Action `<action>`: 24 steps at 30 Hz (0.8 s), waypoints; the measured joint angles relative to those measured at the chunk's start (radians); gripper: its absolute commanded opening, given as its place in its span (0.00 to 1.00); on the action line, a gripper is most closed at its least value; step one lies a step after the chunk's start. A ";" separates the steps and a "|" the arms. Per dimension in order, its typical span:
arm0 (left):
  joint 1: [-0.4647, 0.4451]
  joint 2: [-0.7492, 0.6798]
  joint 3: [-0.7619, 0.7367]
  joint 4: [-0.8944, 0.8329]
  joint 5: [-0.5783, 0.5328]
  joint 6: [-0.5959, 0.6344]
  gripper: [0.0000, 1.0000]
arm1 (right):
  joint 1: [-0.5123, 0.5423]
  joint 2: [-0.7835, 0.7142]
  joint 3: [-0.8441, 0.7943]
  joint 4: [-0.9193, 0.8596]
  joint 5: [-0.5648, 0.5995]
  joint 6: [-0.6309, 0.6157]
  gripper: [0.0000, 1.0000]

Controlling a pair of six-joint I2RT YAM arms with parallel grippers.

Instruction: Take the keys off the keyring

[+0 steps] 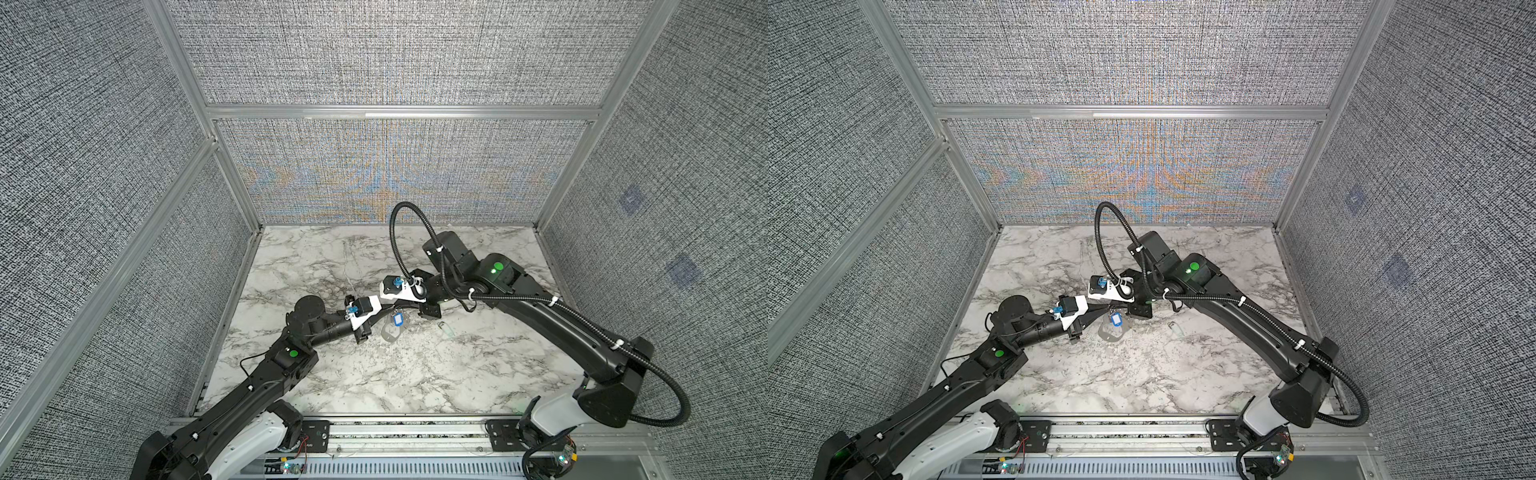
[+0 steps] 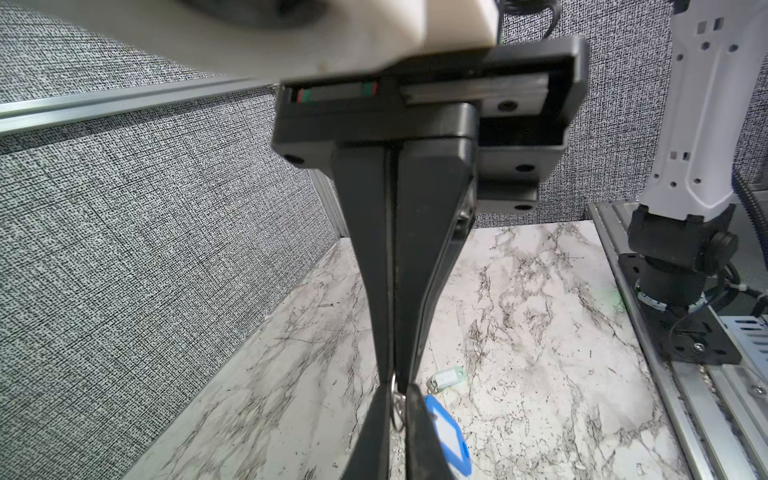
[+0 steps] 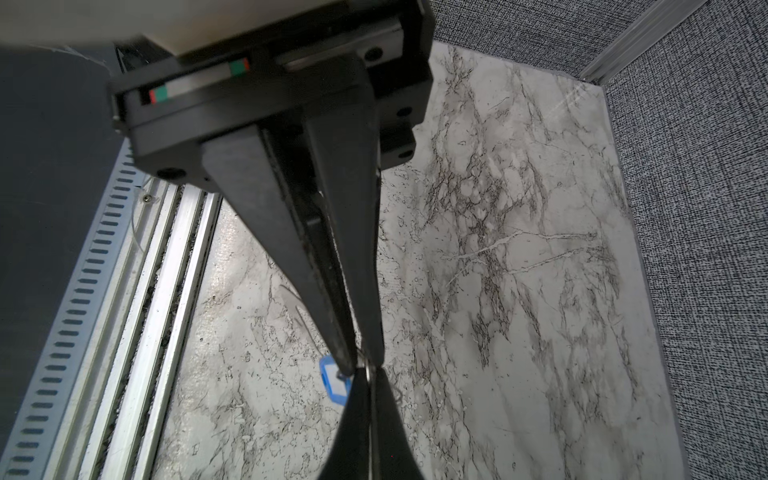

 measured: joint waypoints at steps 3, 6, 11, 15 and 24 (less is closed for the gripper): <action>0.000 0.001 0.002 0.000 -0.005 -0.004 0.06 | 0.001 -0.002 0.000 -0.004 0.004 -0.006 0.00; 0.000 0.005 0.007 -0.002 0.000 -0.007 0.02 | 0.002 -0.007 -0.001 -0.005 0.005 -0.011 0.00; 0.000 0.011 0.013 -0.002 0.003 -0.010 0.00 | 0.002 -0.010 -0.001 -0.005 0.013 -0.021 0.00; 0.000 0.015 0.018 -0.003 0.011 -0.012 0.00 | 0.002 -0.013 -0.002 -0.005 0.016 -0.026 0.00; 0.000 0.016 0.019 0.003 0.022 -0.061 0.00 | 0.002 -0.036 -0.026 0.013 0.031 -0.030 0.12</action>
